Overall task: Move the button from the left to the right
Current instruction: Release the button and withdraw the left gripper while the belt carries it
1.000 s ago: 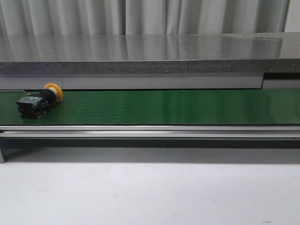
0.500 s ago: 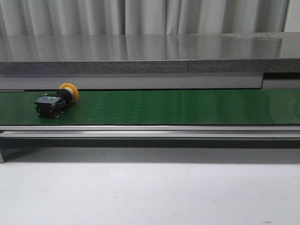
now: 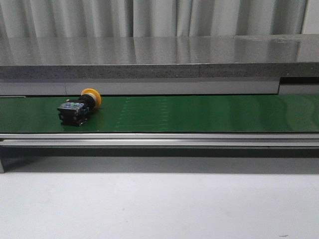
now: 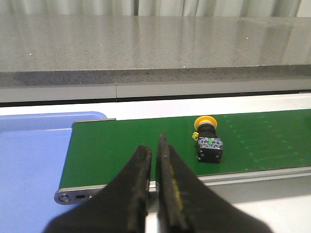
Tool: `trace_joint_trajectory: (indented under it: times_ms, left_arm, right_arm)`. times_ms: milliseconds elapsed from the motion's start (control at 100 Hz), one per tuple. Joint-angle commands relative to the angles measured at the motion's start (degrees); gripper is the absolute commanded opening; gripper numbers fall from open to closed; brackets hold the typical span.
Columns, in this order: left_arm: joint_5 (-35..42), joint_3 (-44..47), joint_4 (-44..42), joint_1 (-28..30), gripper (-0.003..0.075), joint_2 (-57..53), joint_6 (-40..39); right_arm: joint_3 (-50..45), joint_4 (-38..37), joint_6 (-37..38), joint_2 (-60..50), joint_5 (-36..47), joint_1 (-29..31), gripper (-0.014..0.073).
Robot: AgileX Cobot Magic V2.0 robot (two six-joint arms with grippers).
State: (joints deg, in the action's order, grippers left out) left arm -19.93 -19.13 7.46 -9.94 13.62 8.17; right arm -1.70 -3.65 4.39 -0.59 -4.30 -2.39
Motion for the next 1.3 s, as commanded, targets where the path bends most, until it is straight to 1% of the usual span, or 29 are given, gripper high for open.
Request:
trace_joint_trajectory:
  times_ms: [0,130,360,500,580,720,970,1160,1291]
  left_arm:
    - [4.42,-1.43,0.33,-0.48,0.0005,0.40,-0.11]
    - [4.42,-1.43,0.33,-0.48,0.0005,0.40,-0.11]
    - [4.42,-1.43,0.33,-0.48,0.0005,0.40,-0.11]
    - [4.42,-1.43,0.33,-0.48,0.0005,0.40,-0.11]
    - [4.42,-1.43,0.33,-0.48,0.0005,0.40,-0.11]
    - [4.42,-1.43,0.33,-0.48,0.0005,0.40,-0.11]
    - [4.42,-1.43,0.33,-0.48,0.0005,0.40,-0.11]
    - [4.42,-1.43,0.33,-0.48,0.0005,0.40,-0.11]
    - [4.42,-1.43,0.33,-0.48,0.0005,0.40,-0.11]
  right_arm:
    - [0.03,-0.57,-0.03,-0.81,6.11,-0.12,-0.0067]
    - [0.03,-0.57,-0.03,-0.81,8.46,-0.12,-0.0067]
    - [0.84,-0.51,-0.03,-0.81,8.58,-0.12,-0.0067]
    - [4.50,-0.51,-0.03,0.35,5.71,-0.12,-0.0067]
    - [7.96,-0.51,-0.03,2.51,2.20,-0.12,-0.0067]
    - [14.85,-0.51,-0.03,9.44,-4.21,-0.12,-0.0067]
    - [27.73,-0.34,-0.03,26.33,-13.30,-0.12,-0.0067]
    - [36.71,2.61,-0.03,39.60,-16.19,-0.12,-0.0067]
    - [40.42,5.17,-0.03,46.83,-17.10,-0.12,-0.0067]
